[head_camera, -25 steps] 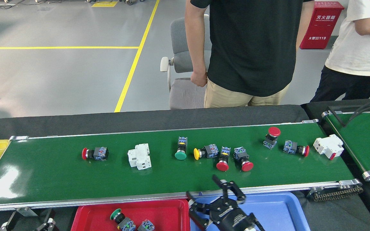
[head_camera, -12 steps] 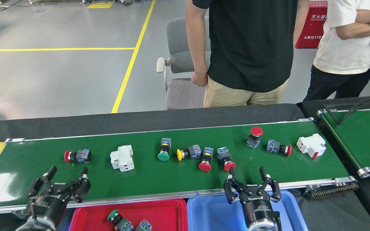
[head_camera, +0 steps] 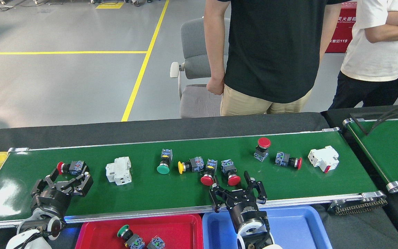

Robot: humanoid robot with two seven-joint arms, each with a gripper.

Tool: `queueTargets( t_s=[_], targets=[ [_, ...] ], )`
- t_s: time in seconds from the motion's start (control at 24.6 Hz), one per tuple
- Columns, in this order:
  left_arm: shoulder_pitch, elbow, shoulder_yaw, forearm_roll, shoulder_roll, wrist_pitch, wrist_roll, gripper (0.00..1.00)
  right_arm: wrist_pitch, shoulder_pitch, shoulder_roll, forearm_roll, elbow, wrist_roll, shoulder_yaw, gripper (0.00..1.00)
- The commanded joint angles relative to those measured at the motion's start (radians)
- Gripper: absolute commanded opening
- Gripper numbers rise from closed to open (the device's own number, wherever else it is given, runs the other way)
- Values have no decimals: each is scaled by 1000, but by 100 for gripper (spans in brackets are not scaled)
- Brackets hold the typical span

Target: Pick switch part from conveyor to tray

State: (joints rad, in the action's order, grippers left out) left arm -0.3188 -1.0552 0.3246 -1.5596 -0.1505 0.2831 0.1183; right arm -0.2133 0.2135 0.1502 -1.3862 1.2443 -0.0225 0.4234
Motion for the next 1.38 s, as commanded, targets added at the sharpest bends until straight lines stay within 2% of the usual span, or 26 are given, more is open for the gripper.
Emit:
queueTargets(
  t_s=[0.0, 0.04, 0.08, 0.16, 0.24, 0.37, 0.49, 0.61, 0.69, 0.77, 0.81, 0.85, 0.9, 0.98, 1.02, 1.22, 1.34],
  targets=[
    [-37, 30, -1, -2, -23, -55, -9, 100, 2, 38, 8, 4, -19, 1, 6, 96],
    [-57, 66, -1, -2, -30, -73, -11, 100, 2, 44, 8, 4, -34, 7, 14, 82],
    [-85, 107, -10, 0, -43, -91, -11, 100, 3, 53, 8, 6, -45, 12, 18, 59],
    [-126, 175, -39, 0, -69, -125, -39, 100, 12, 70, 9, 4, -63, 19, 25, 32],
    [-157, 260, -87, 0, -96, -176, -115, 100, 14, 89, 9, -2, -95, 49, 41, 17],
    [-206, 368, -142, 1, -116, -236, -172, 100, 14, 98, 9, 6, -106, 55, 48, 4],
    [-232, 422, -148, 1, -119, -254, -187, 100, 26, 98, 9, 1, -95, 50, 63, 2],
    [-229, 423, -148, 4, -123, -317, -197, 99, 92, 90, 2, 1, -26, 47, 114, 2],
    [-221, 422, -148, 9, -123, -326, -218, 94, 212, 53, -20, 1, 70, 45, 158, 3],
    [-200, 412, -150, 10, -124, -315, -246, 78, 348, -9, -64, 0, 179, 45, 187, 7],
    [-174, 397, -151, 10, -124, -292, -272, 60, 430, -54, -98, 0, 260, 45, 201, 35],
    [-152, 368, -150, 10, -124, -249, -293, 49, 488, -86, -121, -4, 311, 45, 212, 91],
    [-132, 331, -150, 12, -121, -208, -305, 41, 535, -108, -130, -4, 336, 47, 221, 100],
    [-88, 244, -141, 16, -116, -133, -307, 24, 588, -120, -132, -4, 339, 50, 224, 100],
    [-63, 193, -136, 27, -113, -101, -307, 20, 589, -120, -132, -4, 340, 53, 224, 100],
    [132, -138, -147, 64, -109, 31, -292, 20, 584, -124, -126, 4, 345, 55, 193, 100],
    [328, -391, -148, 66, -87, 142, -278, 21, 536, -172, -112, 7, 366, 53, 40, 100]
  ],
)
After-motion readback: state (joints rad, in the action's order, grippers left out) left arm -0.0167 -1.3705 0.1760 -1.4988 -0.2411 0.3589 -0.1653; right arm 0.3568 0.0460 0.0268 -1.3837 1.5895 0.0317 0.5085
